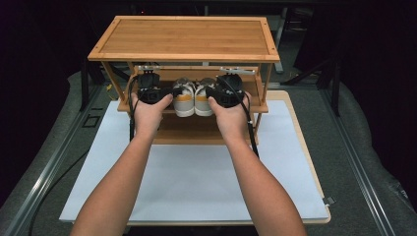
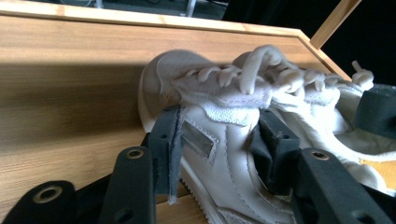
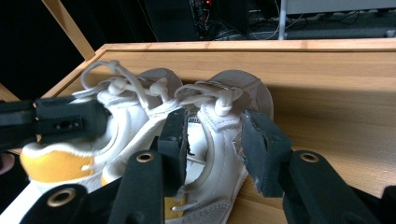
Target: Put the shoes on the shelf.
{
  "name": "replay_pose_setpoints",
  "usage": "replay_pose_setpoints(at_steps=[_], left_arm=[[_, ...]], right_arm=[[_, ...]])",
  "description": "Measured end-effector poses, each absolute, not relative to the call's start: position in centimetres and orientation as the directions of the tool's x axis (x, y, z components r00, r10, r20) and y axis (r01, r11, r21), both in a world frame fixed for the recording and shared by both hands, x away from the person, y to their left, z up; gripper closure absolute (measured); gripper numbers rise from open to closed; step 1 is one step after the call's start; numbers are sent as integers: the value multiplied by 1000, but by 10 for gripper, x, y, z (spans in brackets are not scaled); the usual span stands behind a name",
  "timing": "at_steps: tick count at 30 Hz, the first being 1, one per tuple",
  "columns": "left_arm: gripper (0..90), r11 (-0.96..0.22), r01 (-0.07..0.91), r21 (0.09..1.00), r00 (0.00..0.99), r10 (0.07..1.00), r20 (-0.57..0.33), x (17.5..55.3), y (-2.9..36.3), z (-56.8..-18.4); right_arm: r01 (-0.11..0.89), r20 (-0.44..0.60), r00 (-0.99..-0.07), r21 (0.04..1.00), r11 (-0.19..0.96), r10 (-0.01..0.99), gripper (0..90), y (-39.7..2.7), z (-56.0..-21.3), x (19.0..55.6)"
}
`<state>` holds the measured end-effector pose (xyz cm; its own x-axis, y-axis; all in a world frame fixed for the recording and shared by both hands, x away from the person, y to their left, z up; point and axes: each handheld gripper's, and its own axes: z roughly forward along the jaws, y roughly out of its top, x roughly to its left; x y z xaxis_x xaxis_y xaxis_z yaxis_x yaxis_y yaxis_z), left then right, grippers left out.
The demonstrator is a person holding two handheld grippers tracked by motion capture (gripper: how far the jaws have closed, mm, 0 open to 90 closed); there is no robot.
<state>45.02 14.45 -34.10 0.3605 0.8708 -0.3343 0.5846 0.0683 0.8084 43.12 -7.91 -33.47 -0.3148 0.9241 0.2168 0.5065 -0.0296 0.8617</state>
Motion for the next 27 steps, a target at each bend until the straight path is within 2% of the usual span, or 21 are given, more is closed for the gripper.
replay_pose_setpoints(at_steps=[4, 5, 10, 17, 27], left_arm=[[542, 71, 572, 817, 364, 871, -331, 446, 145, -334], [543, 30, 548, 836, 397, 871, -291, 444, 150, -331], [566, 22, 529, 848, 412, 867, -279, 438, 152, -327], [641, 30, 521, 853, 409, 868, -281, 429, 157, -327], [740, 31, 515, 857, 417, 864, -282, 419, 169, -330]], right_arm=[[502, 209, -316, 865, -24, 925, 621, -79, -334, 430], [498, 212, -314, 867, -30, 925, 623, -80, -333, 429], [487, 218, -315, 873, -40, 924, 629, -82, -330, 425], [475, 216, -320, 879, -41, 922, 654, -86, -327, 417], [456, 228, -303, 887, -69, 925, 744, -100, -332, 406]])
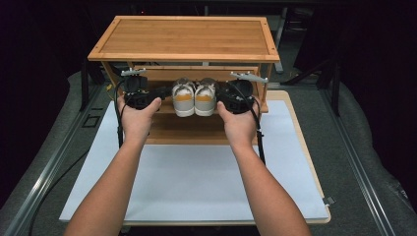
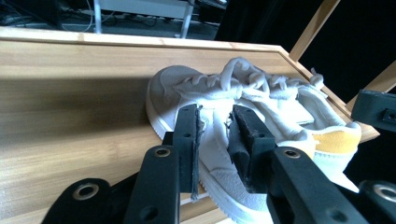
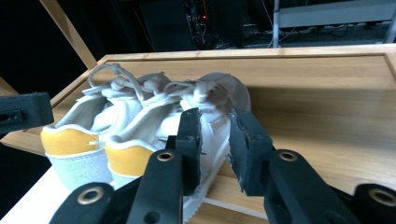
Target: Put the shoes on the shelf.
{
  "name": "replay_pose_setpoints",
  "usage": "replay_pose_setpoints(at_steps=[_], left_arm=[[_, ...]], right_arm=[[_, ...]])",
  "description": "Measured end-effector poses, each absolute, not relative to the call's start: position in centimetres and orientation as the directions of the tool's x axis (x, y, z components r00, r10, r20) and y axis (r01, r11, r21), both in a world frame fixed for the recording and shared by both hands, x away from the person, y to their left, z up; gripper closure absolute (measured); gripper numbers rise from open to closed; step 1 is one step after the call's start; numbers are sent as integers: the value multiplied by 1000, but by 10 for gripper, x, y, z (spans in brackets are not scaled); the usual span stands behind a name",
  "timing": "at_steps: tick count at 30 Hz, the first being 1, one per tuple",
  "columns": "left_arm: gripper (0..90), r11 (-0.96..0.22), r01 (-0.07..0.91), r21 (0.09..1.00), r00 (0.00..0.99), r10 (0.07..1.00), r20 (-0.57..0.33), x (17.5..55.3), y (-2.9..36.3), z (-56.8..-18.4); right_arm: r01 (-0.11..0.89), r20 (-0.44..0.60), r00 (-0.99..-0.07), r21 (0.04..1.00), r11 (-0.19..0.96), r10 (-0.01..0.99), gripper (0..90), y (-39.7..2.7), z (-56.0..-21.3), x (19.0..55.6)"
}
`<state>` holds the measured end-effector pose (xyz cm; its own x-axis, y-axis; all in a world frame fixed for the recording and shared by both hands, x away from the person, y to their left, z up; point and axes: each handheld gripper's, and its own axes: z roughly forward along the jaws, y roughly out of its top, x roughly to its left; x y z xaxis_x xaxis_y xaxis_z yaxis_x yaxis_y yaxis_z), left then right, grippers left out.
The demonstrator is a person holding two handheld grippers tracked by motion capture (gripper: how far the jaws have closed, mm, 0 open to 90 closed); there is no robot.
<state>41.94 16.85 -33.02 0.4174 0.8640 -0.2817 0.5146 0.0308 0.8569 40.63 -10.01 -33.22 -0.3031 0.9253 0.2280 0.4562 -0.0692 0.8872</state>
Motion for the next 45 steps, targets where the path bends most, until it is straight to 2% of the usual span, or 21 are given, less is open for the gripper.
replay_pose_setpoints(at_steps=[14, 24, 40, 45], left_arm=[[884, 14, 550, 835, 433, 850, -300, 422, 178, -351], [894, -1, 562, 827, 443, 845, -300, 427, 171, -358], [895, 16, 563, 826, 441, 840, -316, 428, 168, -362], [897, -16, 556, 831, 442, 852, -279, 431, 165, -361]], right_arm=[[487, 266, -325, 870, -80, 907, 900, -115, -349, 409], [520, 278, -340, 851, -67, 899, 900, -108, -359, 412], [516, 288, -347, 853, -75, 892, 900, -103, -363, 414], [514, 287, -348, 855, -75, 893, 900, -103, -364, 415]])
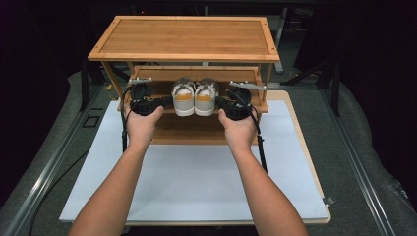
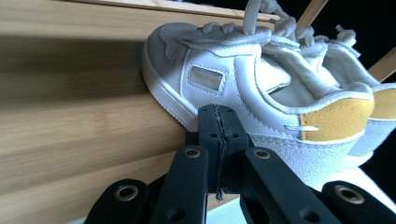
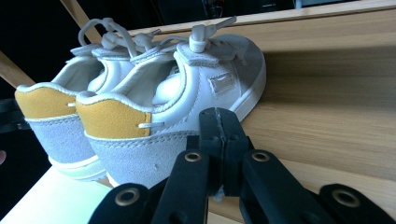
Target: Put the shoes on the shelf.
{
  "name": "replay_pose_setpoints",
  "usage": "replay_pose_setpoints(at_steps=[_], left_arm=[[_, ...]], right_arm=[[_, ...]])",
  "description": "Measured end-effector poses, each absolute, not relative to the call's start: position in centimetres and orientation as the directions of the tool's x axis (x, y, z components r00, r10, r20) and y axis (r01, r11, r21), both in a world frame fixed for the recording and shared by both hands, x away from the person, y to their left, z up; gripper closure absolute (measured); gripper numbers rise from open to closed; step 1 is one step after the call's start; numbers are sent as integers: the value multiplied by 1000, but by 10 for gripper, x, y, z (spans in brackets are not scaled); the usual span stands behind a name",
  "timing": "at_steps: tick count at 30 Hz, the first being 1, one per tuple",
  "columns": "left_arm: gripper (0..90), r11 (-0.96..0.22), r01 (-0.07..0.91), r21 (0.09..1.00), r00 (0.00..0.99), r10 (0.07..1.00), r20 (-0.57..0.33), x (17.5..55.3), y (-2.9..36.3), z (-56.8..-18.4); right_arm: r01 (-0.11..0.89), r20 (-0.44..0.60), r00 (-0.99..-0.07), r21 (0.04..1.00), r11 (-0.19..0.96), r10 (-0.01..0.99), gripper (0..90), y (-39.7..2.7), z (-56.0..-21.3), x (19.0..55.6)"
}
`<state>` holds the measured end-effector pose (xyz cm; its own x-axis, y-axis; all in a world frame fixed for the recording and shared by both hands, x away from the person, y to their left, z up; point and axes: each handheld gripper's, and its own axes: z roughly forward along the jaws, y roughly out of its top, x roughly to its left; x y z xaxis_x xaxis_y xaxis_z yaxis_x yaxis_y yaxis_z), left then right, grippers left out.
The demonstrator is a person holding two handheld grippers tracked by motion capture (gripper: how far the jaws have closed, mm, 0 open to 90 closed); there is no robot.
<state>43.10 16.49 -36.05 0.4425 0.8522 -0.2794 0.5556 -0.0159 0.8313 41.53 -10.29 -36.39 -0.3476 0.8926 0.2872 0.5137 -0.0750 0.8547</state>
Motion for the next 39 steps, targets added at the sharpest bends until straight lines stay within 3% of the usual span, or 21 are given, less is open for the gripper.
replay_pose_setpoints(at_steps=[5, 14, 21, 39], left_arm=[[898, -49, 548, 835, 444, 863, -240, 437, 160, -358], [899, -27, 542, 840, 443, 858, -259, 451, 160, -361], [899, -18, 543, 840, 430, 865, -259, 468, 160, -362], [898, 12, 561, 827, 415, 861, -295, 487, 159, -367]], right_arm=[[512, 297, -353, 855, -82, 887, 900, -103, -365, 419], [523, 344, -351, 844, -123, 871, 900, -106, -366, 433], [508, 259, -343, 860, -53, 903, 900, -100, -364, 447], [521, 239, -334, 853, -33, 912, 900, -100, -366, 472]])
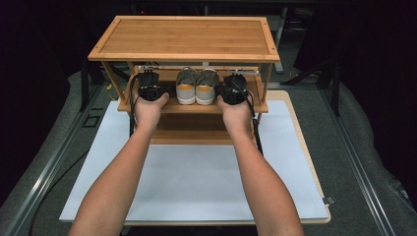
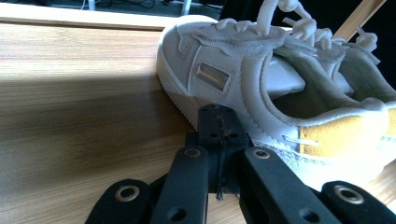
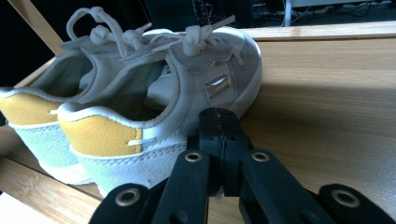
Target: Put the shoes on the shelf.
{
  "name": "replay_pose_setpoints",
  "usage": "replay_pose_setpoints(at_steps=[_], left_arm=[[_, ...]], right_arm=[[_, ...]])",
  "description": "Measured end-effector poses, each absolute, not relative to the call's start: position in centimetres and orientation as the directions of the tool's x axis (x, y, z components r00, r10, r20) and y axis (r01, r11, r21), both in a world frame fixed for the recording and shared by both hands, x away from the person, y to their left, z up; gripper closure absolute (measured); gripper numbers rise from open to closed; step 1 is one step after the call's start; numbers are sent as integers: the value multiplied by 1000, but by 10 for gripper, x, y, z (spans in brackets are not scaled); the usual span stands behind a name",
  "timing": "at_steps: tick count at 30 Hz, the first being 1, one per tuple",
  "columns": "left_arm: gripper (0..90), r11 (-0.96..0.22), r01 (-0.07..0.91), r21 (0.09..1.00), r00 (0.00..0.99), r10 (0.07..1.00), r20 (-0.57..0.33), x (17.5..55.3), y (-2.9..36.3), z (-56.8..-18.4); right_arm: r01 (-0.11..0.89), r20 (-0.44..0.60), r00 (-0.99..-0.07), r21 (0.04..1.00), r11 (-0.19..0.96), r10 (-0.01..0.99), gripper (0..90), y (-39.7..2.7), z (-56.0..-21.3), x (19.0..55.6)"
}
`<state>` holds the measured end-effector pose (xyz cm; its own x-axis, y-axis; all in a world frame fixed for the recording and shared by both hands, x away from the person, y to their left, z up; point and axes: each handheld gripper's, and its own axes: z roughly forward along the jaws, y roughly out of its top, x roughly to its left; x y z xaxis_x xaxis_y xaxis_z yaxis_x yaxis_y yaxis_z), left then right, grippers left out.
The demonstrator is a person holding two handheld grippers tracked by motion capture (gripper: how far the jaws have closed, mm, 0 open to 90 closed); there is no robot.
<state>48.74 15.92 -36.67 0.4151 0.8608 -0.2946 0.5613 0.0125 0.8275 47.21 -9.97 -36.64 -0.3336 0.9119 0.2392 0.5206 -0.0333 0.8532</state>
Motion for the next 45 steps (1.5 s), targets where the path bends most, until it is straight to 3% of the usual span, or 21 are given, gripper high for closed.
replay_pose_setpoints(at_steps=[15, 29, 36, 41, 45], left_arm=[[897, 50, 556, 829, 418, 845, -332, 481, 166, -366], [897, -32, 505, 863, 493, 831, -258, 442, 177, -358], [897, -87, 470, 878, 538, 817, -207, 417, 185, -356], [896, -71, 475, 877, 562, 792, -240, 403, 193, -360], [896, -120, 466, 876, 588, 783, -205, 386, 195, -373]], right_arm=[[502, 220, -339, 864, -22, 915, 900, -100, -365, 467], [469, 188, -355, 883, 1, 916, 900, -105, -363, 430], [452, 157, -412, 891, 52, 897, 900, -111, -361, 405], [449, 166, -436, 892, 54, 884, 900, -115, -363, 389], [449, 150, -457, 890, 83, 877, 900, -115, -371, 373]])
